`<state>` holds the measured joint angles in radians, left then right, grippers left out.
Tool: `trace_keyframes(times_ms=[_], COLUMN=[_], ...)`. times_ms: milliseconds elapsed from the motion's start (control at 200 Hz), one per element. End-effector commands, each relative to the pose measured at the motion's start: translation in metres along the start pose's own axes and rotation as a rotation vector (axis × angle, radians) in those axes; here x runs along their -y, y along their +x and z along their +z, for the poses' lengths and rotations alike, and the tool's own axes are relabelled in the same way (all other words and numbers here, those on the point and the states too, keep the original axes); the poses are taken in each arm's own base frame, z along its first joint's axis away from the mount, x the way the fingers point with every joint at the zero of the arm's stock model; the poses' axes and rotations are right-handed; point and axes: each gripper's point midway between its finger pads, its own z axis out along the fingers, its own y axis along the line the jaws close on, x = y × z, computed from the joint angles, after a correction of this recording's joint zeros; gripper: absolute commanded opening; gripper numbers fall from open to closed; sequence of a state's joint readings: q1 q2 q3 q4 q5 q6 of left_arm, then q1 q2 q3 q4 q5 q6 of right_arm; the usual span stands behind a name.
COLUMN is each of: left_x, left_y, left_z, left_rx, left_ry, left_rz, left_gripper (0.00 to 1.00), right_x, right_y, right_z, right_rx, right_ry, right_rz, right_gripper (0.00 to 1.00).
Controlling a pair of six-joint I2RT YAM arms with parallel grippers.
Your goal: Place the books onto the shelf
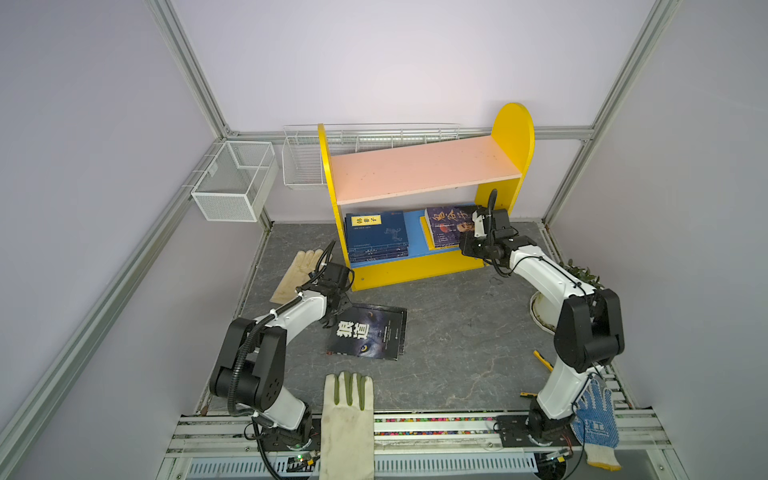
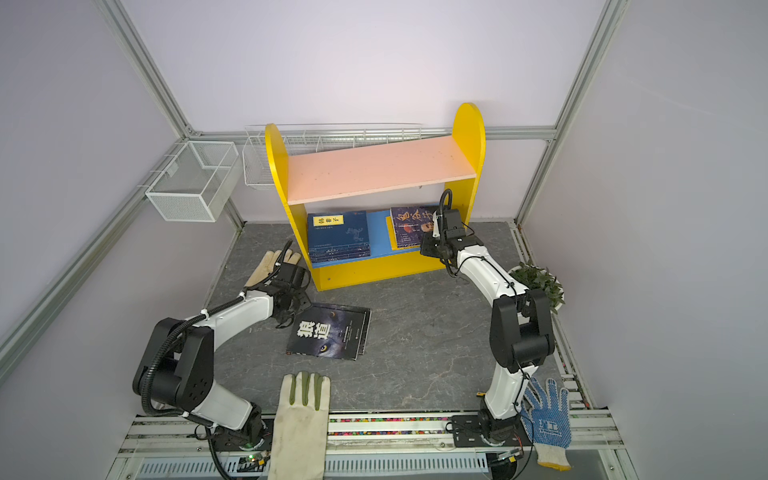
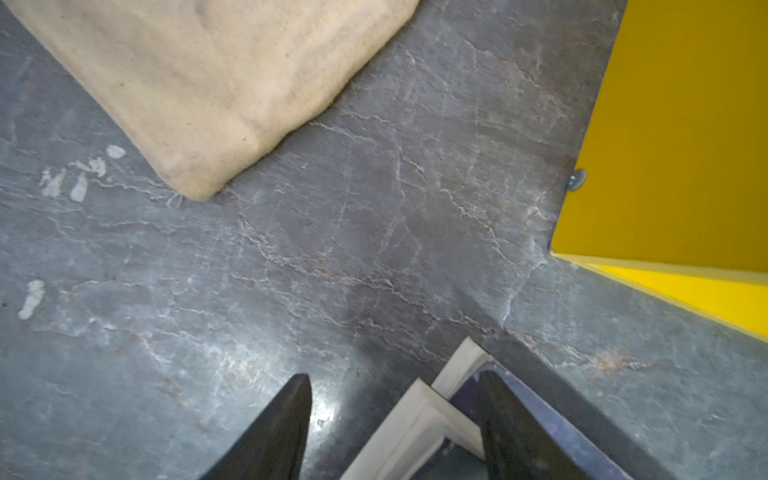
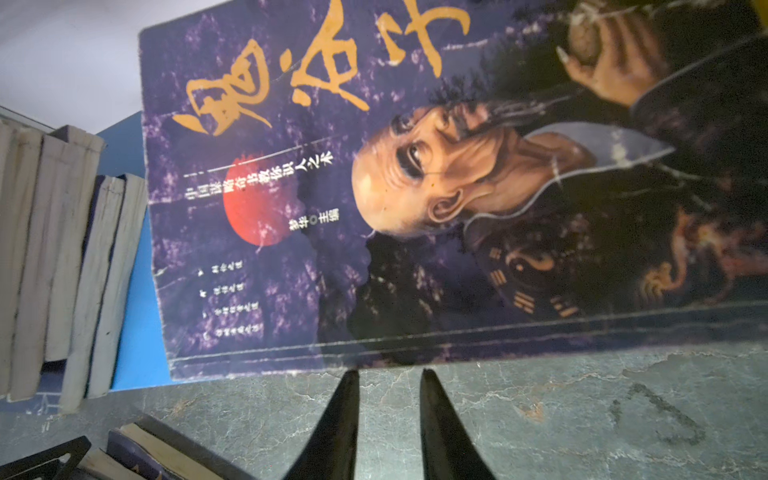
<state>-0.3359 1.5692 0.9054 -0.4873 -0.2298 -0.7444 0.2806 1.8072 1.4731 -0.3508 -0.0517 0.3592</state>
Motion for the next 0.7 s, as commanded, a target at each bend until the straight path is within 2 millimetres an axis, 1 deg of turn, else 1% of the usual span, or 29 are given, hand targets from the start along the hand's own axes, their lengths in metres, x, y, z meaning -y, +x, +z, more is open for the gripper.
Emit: trace_keyframes(times_ms=[0,100,185,270,335,400,480,530,560,620,695], left_x=[0.004,0.006,0.005,0.001,-0.004,-0.007,-0.005,0.001,0.005,0.011,0.018], left_y=[0.009,0.021,0.031,0.038,0.043,0.048,0.057,0.063,0.066,0.07,0.073], left_z=[-0.001,0.0,-0.003,-0.01,-0.015,-0.019,-0.021,-0.022,-0.023,-0.023,-0.025], left_rx=[-0.064,-0.118,-0.17,-0.2,-0.214,-0.228,-0.258,-0.282,-0.296,-0.315,-0.335], left_ry=[0.019,0.045,0.055,0.058,0.053,0.057,0.094,0.136,0.162,0.202,0.237], left_rz=[0.056,0.082,0.1,0.122,0.133,0.14,0.143,0.151,0.159,0.172,0.185], left_gripper=[0.64,0.64,0.64,0.64,0.64,0.64,0.64,0.64,0.62,0.56,0.54], right_x=[-0.017,-0.029,-0.04,-0.062,-0.083,-0.099,-0.115,-0.124,-0.13,-0.14,-0.151], right_y=[0.002,0.016,0.04,0.073,0.106,0.14,0.178,0.199,0.209,0.228,0.247], right_z=[-0.008,-0.016,-0.022,-0.029,-0.035,-0.039,-0.042,-0.044,-0.047,-0.049,-0.051], right_rx=[0.033,0.034,0.006,-0.04,-0.104,-0.188,-0.282,-0.341,-0.375,-0.444,-0.515], right_ry=[-0.02,-0.034,-0.061,-0.167,-0.28,-0.367,-0.435,-0.482,-0.518,-0.583,-0.652], right_rz=[-0.089,-0.14,-0.209,-0.31,-0.384,-0.454,-0.552,-0.603,-0.622,-0.65,-0.679], right_gripper=[0.31,0.33,0.37,0.45,0.54,0.6,0.62,0.63,0.63,0.63,0.63])
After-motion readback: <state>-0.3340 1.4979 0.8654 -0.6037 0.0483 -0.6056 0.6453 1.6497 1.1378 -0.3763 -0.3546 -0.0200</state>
